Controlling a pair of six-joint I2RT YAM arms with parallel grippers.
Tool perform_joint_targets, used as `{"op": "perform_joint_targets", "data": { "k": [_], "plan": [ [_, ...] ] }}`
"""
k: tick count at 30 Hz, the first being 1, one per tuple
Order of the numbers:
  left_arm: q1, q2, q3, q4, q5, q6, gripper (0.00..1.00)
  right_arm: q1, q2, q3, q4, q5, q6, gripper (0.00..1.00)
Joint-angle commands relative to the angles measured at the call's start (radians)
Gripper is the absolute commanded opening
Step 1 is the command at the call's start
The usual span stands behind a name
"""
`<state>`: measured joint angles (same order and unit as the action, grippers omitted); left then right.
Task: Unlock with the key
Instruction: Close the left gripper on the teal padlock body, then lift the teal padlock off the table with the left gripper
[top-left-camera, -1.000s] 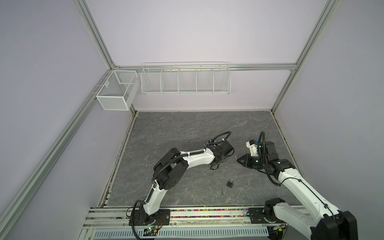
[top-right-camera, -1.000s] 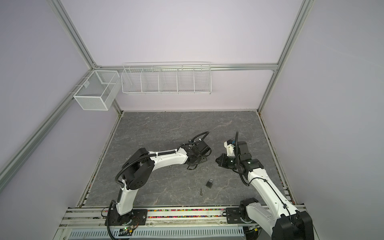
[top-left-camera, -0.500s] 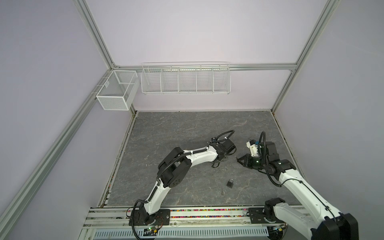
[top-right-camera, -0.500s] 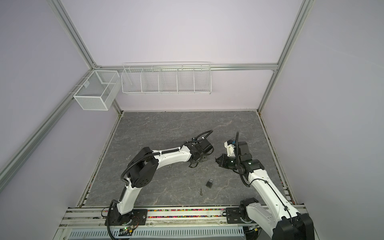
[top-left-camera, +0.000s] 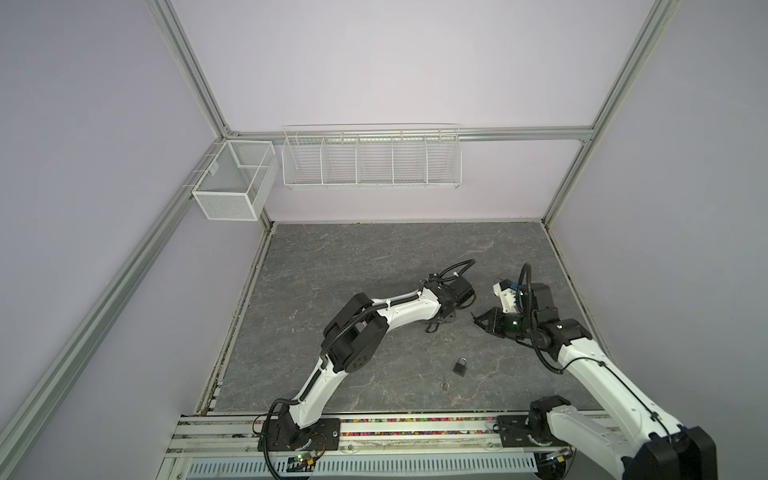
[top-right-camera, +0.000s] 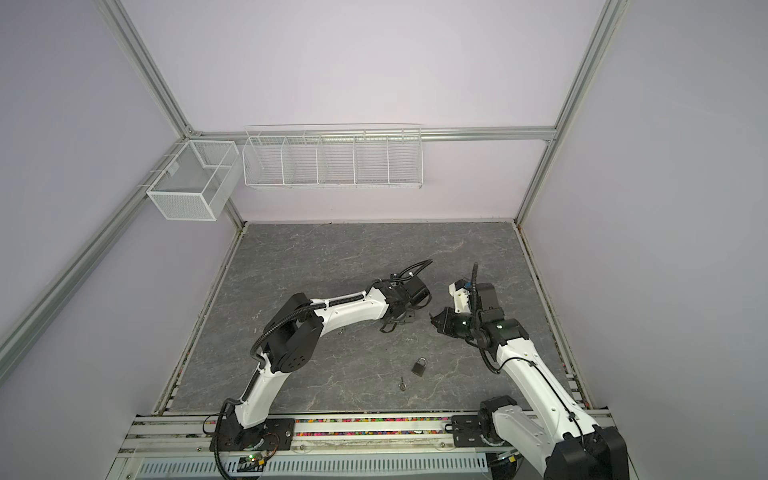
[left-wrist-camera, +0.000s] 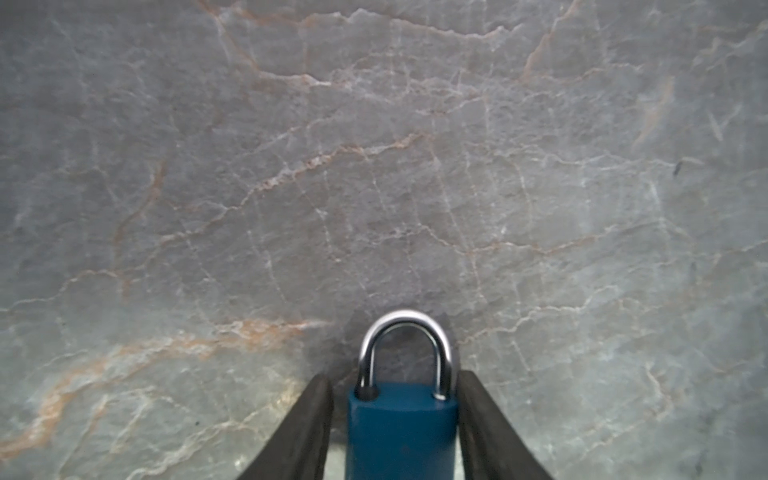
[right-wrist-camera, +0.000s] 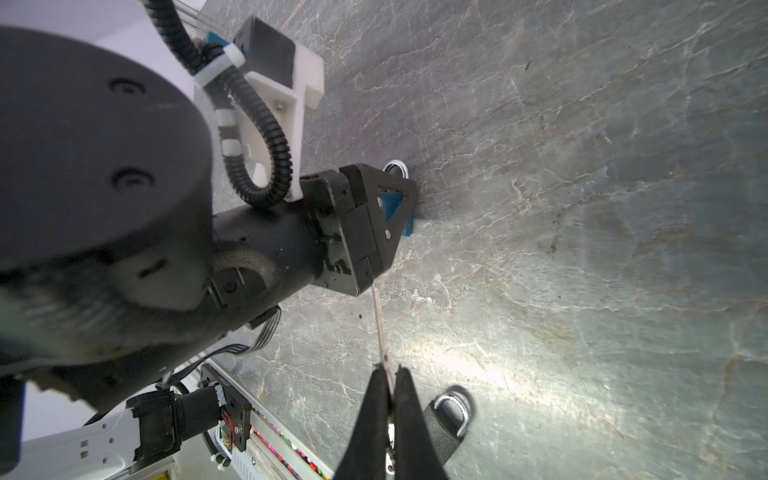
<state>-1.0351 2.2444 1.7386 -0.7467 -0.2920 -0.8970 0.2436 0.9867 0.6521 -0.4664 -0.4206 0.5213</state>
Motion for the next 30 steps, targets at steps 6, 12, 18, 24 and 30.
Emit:
{"op": "perform_joint_targets", "data": {
  "k": [6, 12, 18, 24, 30],
  "plan": [
    [-0.012, 0.039, 0.013, -0.072, -0.006, 0.024, 0.44, -0.007, 0.001, -0.011, 0.023, -0.03, 0.022, 0.06],
    [-0.014, 0.034, 0.001, -0.069, 0.008, 0.026, 0.42, -0.007, -0.014, -0.011, 0.011, -0.029, 0.019, 0.06],
    [-0.013, 0.014, -0.008, -0.056, 0.016, 0.025, 0.34, -0.007, -0.027, -0.01, 0.007, -0.029, 0.02, 0.06],
    [-0.014, -0.034, -0.033, -0.036, 0.021, 0.014, 0.27, -0.007, -0.04, -0.007, -0.008, -0.025, 0.01, 0.06],
    [-0.012, -0.117, -0.066, -0.03, 0.001, -0.019, 0.2, 0.004, -0.056, 0.002, -0.027, -0.018, -0.008, 0.06]
  ]
}}
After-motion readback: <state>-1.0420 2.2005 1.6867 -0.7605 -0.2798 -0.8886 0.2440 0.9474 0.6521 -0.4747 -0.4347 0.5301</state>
